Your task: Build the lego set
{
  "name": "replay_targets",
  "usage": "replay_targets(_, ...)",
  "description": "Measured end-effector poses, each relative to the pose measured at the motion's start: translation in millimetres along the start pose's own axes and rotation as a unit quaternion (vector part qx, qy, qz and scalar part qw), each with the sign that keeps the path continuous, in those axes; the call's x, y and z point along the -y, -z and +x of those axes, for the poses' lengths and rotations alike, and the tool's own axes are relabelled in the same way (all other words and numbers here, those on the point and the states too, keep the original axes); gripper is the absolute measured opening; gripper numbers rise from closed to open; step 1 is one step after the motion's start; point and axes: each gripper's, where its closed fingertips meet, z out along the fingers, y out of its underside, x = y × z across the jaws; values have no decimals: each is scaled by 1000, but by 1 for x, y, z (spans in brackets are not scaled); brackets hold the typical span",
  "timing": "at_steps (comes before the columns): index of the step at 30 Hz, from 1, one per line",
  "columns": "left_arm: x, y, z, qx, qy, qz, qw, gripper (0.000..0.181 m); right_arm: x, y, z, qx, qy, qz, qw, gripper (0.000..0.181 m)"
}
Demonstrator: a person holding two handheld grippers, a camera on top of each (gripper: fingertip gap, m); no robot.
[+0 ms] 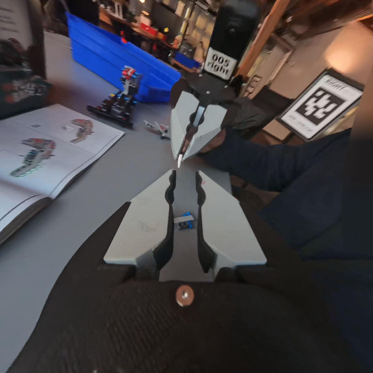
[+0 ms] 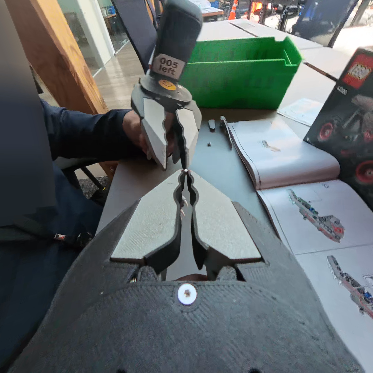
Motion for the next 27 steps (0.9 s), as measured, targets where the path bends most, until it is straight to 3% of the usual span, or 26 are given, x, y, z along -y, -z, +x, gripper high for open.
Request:
replay_targets(7,-9,-9,-15,93,-76,-44,992,5,-5,-6,1,12,-37,-9,999,0)
replay_targets(18,-13,-9,-18,110,-87,-57,988,0,-14,-11,4,3,-36,-34,999,0)
replay_targets(27,-5,-6,-16,90,-57,-29,994,0,-4,-12,3,22,-72,4,997,0)
